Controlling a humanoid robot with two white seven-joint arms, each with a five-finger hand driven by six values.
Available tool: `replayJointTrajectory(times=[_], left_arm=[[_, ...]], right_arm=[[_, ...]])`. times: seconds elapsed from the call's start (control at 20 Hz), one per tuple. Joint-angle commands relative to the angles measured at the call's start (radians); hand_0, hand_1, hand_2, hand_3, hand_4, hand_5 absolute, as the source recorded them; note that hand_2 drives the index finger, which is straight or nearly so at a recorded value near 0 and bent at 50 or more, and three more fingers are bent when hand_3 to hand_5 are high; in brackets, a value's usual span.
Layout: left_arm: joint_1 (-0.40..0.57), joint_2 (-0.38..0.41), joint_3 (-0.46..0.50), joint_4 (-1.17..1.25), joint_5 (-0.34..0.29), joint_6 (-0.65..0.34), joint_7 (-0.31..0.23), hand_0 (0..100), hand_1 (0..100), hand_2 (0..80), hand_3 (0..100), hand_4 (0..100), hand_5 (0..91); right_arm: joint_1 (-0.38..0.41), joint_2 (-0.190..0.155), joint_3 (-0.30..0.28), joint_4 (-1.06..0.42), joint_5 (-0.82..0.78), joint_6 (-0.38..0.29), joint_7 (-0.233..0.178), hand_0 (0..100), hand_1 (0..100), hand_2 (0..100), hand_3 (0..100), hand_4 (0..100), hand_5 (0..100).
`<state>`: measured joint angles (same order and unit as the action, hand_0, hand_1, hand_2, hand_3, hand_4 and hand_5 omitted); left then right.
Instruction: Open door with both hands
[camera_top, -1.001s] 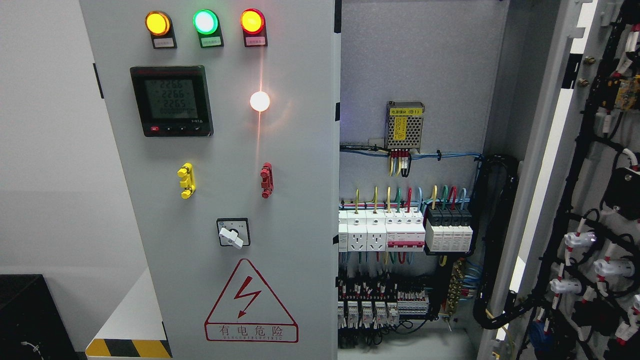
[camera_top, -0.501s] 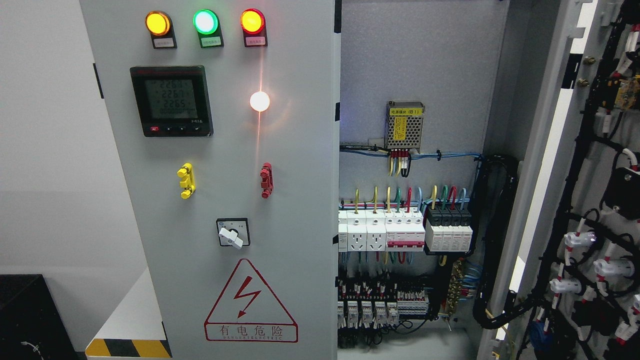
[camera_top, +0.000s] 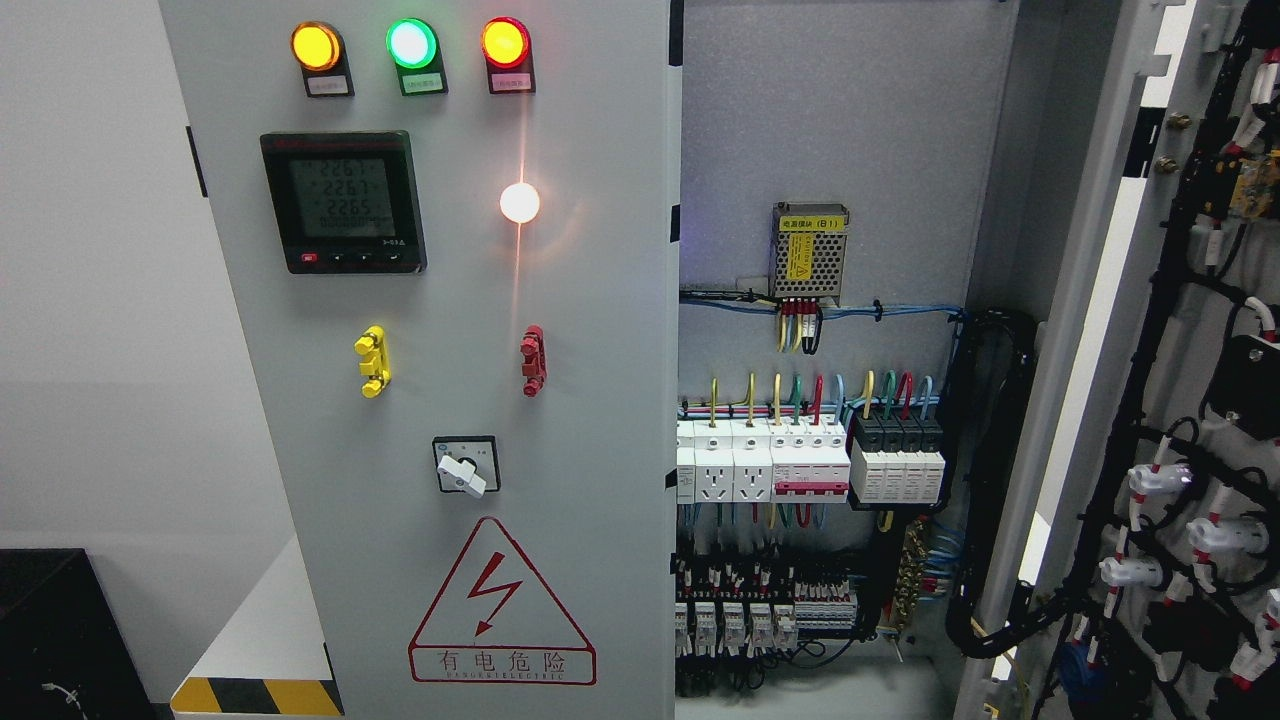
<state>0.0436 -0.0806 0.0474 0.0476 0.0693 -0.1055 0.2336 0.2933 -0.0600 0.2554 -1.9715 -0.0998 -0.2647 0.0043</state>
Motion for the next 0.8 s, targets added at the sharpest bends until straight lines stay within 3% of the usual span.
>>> replayJointTrajectory(times=[0.0, 0.25, 0.75], left_arm=[[-0.005, -0.019, 0.003, 0.003, 0.001, 0.0, 0.0, 0, 0, 0.0, 0, 0, 0.0], [-0.008, -0.019, 0.006, 0.003, 0.001, 0.0, 0.0, 0, 0, 0.0, 0, 0, 0.0], [-0.008, -0.019, 0.006, 0.003, 0.001, 0.0, 0.0, 0, 0, 0.0, 0, 0, 0.0]], right_arm=[[-0.118, -0.009, 0.011, -0.086, 0.0, 0.015, -0.003, 19, 0, 0, 0, 0, 0], [-0.197, -0.006, 0.013, -0.081, 0.0, 0.165, -0.007, 19, 0, 0, 0, 0, 0], [-0.408, 0.005, 0.031, -0.047, 0.0, 0.357, -0.009, 19, 0, 0, 0, 0, 0]])
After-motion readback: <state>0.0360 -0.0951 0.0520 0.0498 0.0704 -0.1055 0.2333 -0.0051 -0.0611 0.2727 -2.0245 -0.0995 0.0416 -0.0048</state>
